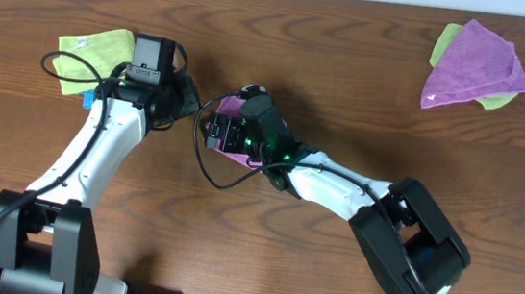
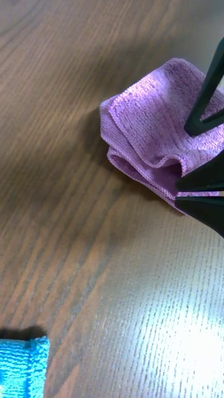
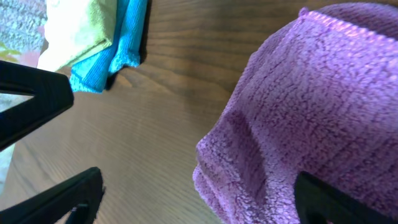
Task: Fold the cloth
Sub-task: 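Release the folded purple cloth and retract the right gripper to rest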
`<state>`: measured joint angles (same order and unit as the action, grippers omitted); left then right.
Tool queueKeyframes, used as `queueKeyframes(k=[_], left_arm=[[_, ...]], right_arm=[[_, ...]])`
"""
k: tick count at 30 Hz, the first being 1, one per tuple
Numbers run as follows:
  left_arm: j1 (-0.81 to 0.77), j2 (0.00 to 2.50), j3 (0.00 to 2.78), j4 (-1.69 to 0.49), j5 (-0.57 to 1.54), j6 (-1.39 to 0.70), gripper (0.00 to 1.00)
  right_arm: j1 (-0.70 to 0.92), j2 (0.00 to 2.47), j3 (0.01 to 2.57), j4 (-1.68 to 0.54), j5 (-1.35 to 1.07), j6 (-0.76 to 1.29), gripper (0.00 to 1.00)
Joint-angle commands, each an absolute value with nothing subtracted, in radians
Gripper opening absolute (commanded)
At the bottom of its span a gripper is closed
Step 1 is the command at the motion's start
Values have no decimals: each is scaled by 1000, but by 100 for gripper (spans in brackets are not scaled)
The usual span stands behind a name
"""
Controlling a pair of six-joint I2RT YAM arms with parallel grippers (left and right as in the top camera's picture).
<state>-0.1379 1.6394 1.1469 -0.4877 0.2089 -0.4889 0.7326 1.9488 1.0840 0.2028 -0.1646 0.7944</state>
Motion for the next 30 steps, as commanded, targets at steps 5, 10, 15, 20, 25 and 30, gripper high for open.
queueKeyframes(k=[5, 10, 15, 20, 25, 30], left_arm=[[-130, 1575, 1171, -523, 176, -467, 23], [-130, 1512, 1176, -526, 176, -468, 40], [-130, 1453, 1176, -531, 176, -468, 75], [-130, 1430, 1176, -559, 177, -510, 95], [-130, 1430, 1176, -590, 214, -582, 95], [-130, 1430, 1176, -593, 276, -615, 95]], right_arm=[[653, 1743, 1104, 68, -104, 653, 99], [566, 1546, 1104, -158, -101, 487, 99], [511, 1377, 1104, -391, -89, 368, 99], [500, 1201, 1103, -670, 62, 358, 99], [501, 1031, 1081, -907, 190, 397, 99], [501, 785, 912, -934, 207, 469, 99]])
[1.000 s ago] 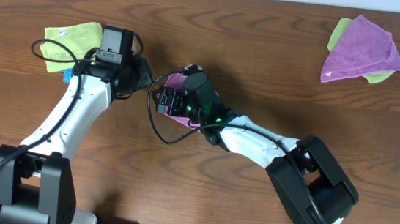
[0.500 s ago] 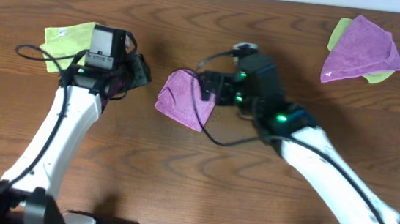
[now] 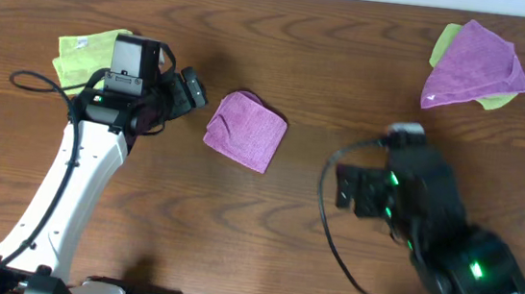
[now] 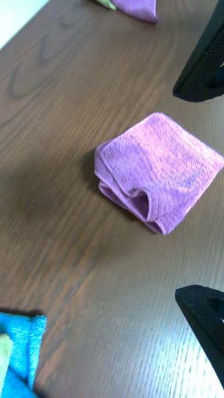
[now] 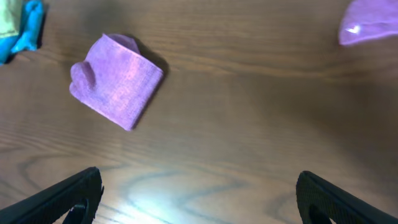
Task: Fold the cloth
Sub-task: 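Release the folded purple cloth and retract the right gripper to rest, then grasp the folded purple cloth's edge with the left gripper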
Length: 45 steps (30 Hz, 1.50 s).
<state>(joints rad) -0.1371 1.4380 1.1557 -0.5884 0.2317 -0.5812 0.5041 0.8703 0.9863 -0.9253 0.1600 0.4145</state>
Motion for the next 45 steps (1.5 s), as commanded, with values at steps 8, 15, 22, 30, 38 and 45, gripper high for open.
queueKeyframes(k=[8, 15, 22, 30, 38, 45], left_arm=[[-131, 1430, 1176, -632, 361, -636, 95], [-131, 1431, 1166, -723, 382, -635, 95], [-131, 1433, 1038, -686, 410, -669, 95], [-132, 1433, 844, -431, 488, -783, 95], [-146, 1474, 733, -197, 467, -854, 95], [-174, 1583, 734, -71, 473, -927, 95]], right_arm=[[501, 382, 688, -961, 205, 592, 99], [500, 247, 633, -1010, 236, 624, 99], [501, 248, 633, -1007, 236, 624, 99], [501, 248, 633, -1007, 236, 624, 99], [501, 248, 633, -1007, 236, 624, 99], [501, 248, 633, -1007, 236, 624, 99]])
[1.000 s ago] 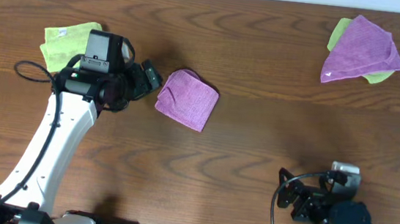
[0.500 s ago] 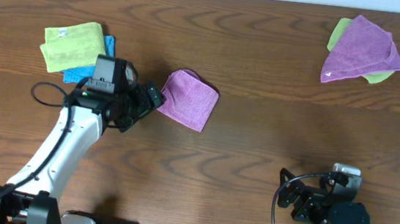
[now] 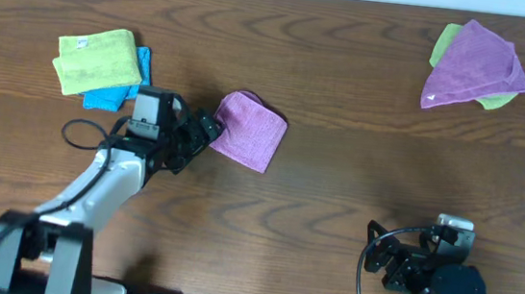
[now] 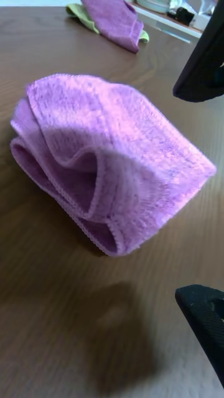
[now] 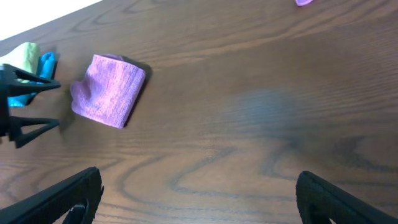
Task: Fold the cloth
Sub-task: 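Grasp the folded purple cloth's edge with the left gripper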
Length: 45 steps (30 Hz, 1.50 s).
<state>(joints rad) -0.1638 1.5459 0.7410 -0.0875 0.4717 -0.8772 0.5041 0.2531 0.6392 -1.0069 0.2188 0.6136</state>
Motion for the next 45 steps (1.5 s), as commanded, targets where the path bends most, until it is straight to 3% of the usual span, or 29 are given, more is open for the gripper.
queueKeyframes(k=[1, 14, 18, 21, 23, 26, 31, 40, 45], left_arm=[[-177, 1596, 734, -60, 473, -938, 95], [-215, 1716, 734, 75, 468, -1015, 95], [-226, 1748, 734, 112, 464, -1038, 100], [-232, 1761, 734, 138, 461, -1049, 84], [-237, 1766, 734, 141, 449, -1064, 62], [-241, 1766, 734, 148, 433, -1063, 39], [-243, 1766, 734, 204, 432, -1026, 9], [-223, 1765, 791, 286, 579, -887, 6], [-183, 1758, 926, 168, 654, -821, 6]], right_arm=[[501, 248, 633, -1007, 236, 624, 99], [501, 248, 633, -1007, 236, 624, 99], [501, 248, 633, -1007, 236, 624, 99], [501, 248, 633, -1007, 236, 624, 99], [501, 248, 633, -1007, 236, 624, 99], [501, 248, 633, -1007, 236, 624, 99], [501, 248, 633, -1007, 236, 624, 99], [501, 248, 633, -1007, 236, 624, 99], [501, 248, 633, -1007, 236, 624, 99]])
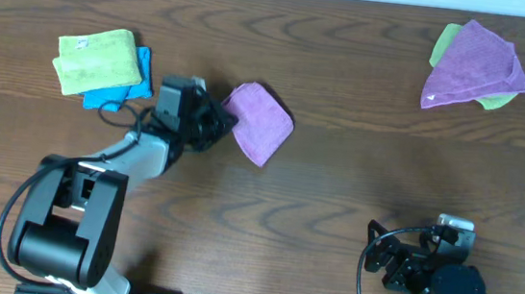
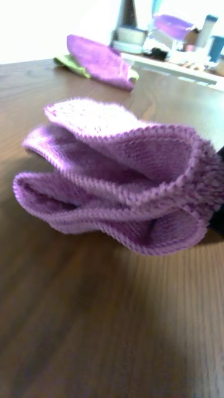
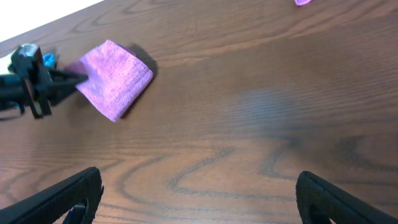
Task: Fold the cloth
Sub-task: 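Grasp the folded purple cloth's edge with the left gripper, then carry the purple cloth with the left gripper onto the yellow-blue stack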
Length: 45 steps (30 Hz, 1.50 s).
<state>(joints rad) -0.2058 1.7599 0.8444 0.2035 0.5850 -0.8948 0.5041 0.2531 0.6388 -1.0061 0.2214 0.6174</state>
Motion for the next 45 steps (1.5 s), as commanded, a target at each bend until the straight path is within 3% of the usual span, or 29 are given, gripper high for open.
queueKeyframes(k=[1, 14, 31, 45], left_arm=[[-174, 1754, 961, 129, 661, -797, 6], [-17, 1750, 1322, -181, 650, -625, 6], [208, 1750, 1348, -179, 639, -605, 6], [236, 1750, 1348, -136, 532, -605, 6]], right_arm=[[501, 248, 633, -1007, 236, 624, 99], [501, 248, 633, -1007, 236, 624, 99], [501, 248, 633, -1007, 236, 624, 99], [501, 248, 633, -1007, 236, 624, 99]])
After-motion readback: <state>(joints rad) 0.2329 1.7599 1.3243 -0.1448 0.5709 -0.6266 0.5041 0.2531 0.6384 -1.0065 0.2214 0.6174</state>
